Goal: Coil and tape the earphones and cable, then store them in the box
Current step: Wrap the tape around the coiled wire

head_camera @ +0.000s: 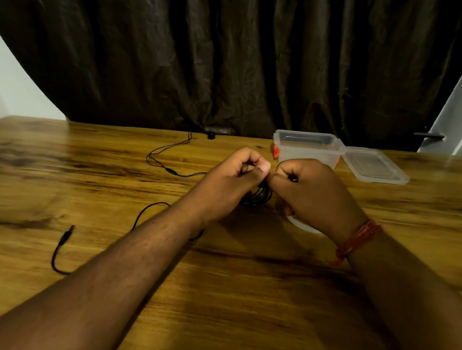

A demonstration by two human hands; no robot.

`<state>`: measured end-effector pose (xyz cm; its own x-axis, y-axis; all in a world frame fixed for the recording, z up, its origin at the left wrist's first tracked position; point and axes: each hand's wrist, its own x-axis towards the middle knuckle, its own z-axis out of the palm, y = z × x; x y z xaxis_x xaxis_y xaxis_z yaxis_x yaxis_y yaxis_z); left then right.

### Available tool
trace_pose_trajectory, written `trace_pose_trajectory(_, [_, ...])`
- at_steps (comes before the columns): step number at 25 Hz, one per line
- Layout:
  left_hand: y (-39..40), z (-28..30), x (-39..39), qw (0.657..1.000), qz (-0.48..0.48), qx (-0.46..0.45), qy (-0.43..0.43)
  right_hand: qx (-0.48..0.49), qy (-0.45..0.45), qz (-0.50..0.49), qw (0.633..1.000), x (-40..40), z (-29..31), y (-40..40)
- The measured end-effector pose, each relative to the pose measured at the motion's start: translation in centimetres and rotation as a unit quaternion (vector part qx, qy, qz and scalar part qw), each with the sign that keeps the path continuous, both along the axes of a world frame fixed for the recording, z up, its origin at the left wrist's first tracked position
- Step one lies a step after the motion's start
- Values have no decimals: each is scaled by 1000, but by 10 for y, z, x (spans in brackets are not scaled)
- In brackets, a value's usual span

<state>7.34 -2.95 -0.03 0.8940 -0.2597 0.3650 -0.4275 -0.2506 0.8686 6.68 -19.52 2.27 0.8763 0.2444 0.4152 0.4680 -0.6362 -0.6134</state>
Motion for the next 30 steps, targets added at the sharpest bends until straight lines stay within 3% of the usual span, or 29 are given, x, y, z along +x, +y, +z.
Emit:
trace_pose_trajectory(5, [2, 1, 3, 1000, 12, -6, -11, -4, 13, 5, 1000, 2, -1, 0])
trace_pose_trajectory(8, [2, 1, 4, 1000, 27, -11, 2, 89, 81, 40, 992, 1, 5, -2])
trace_pose_trajectory(12, [1, 2, 2, 1000, 23, -14, 11, 247, 152, 112, 950, 2, 7, -5])
trace_pose_trajectory(15, [0, 4, 1, 1000, 19, -15, 3, 358, 236, 149, 891, 6, 5, -6])
trace_pose_trajectory(17, [1, 5, 1, 1000, 26, -5, -4, 350, 261, 151, 887, 8, 6, -11])
trace_pose_trajectory(21, [4, 2, 2, 1000, 24, 1, -7, 227, 218, 133, 940, 6, 9, -13])
trace_pose_trajectory(25, [3, 0, 2, 1000, 24, -7, 16, 288, 191, 162, 924, 7, 11, -14])
trace_pose_trajectory(30, [-3, 3, -7, 998, -2, -19, 66, 287, 172, 128, 933, 10, 11, -16])
